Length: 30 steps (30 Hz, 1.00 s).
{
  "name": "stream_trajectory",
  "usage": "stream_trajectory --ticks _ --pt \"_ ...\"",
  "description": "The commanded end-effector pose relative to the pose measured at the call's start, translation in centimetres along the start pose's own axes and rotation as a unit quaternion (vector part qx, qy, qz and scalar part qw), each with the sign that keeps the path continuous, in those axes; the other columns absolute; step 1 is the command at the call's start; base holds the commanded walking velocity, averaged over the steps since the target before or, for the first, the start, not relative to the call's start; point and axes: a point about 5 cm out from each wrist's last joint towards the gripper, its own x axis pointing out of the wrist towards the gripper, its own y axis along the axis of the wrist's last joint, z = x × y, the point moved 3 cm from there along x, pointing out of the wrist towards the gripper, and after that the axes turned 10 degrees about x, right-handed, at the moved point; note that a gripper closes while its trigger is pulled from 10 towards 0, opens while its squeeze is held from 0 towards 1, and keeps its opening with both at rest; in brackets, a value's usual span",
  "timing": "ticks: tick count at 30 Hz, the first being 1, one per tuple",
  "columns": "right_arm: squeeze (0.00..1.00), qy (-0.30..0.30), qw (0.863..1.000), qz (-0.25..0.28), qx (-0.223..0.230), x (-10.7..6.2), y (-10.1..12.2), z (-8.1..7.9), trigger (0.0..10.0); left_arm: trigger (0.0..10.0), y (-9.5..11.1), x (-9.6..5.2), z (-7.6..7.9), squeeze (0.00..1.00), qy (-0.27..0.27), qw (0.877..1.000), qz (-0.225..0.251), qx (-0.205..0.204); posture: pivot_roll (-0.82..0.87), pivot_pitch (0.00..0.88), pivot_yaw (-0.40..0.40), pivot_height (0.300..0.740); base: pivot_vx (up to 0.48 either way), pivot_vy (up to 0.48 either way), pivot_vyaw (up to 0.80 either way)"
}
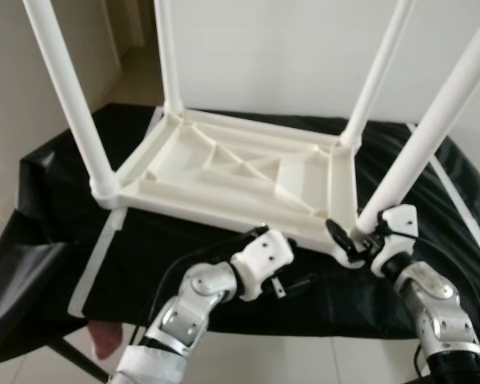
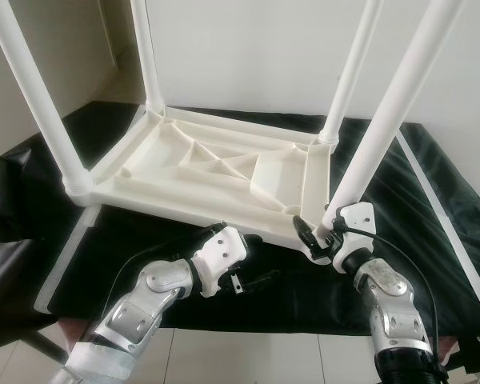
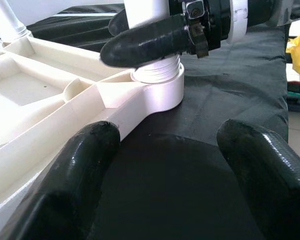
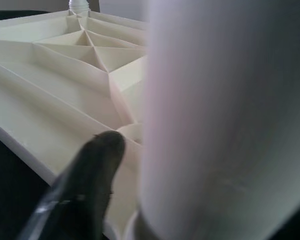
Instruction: Building children table
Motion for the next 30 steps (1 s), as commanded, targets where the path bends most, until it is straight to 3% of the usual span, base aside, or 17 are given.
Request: stream_trajectory --ticks 1,9,10,11,19,21,30 --pt "0.0 0.011 1.0 -0.011 -0.001 0.0 -0.5 -0.1 0.0 10.0 0.2 0.1 0.0 0.0 0.004 1.0 0.001 0.007 0.01 0.0 -0.065 0.74 0.0 0.0 0.0" --pt "0.0 0.017 0.999 -0.019 0.019 -0.5 -1.3 0.0 0.0 10.0 0.2 0.1 0.3 0.0 0.003 1.0 0.001 0.006 0.01 0.0 -0.069 0.74 0.0 0.0 0.0" --pt "0.0 0.015 0.999 -0.02 0.024 -0.5 -1.4 -0.1 0.6 10.0 0.2 0.1 0.3 0.0 0.003 1.0 0.001 0.005 0.01 0.0 -0.068 0.74 0.0 0.0 0.0" --pt "0.0 0.011 1.0 -0.018 0.023 -0.6 -1.5 -0.2 10.0 10.0 0.2 0.1 0.3 0.0 0.002 1.0 0.0 0.005 0.01 0.0 -0.068 0.74 0.0 0.0 0.0" --pt "0.0 -0.041 0.999 0.01 0.032 -0.8 -1.4 -0.8 10.0 10.0 -0.3 0.0 0.2 0.0 0.009 1.0 -0.009 0.009 0.01 0.0 -0.067 0.74 0.0 0.0 0.0" --pt "0.0 -0.091 0.995 0.019 0.043 -1.0 -1.4 -0.7 10.0 10.0 -0.5 0.1 0.1 0.0 0.013 1.0 -0.012 0.008 0.01 0.0 -0.066 0.74 0.0 0.0 0.0" --pt "0.0 -0.167 0.983 0.036 0.071 -1.2 -1.2 -0.4 10.0 10.0 -0.4 0.2 0.1 0.0 0.013 1.0 -0.01 0.008 0.0 0.0 -0.063 0.74 0.0 0.0 0.0"
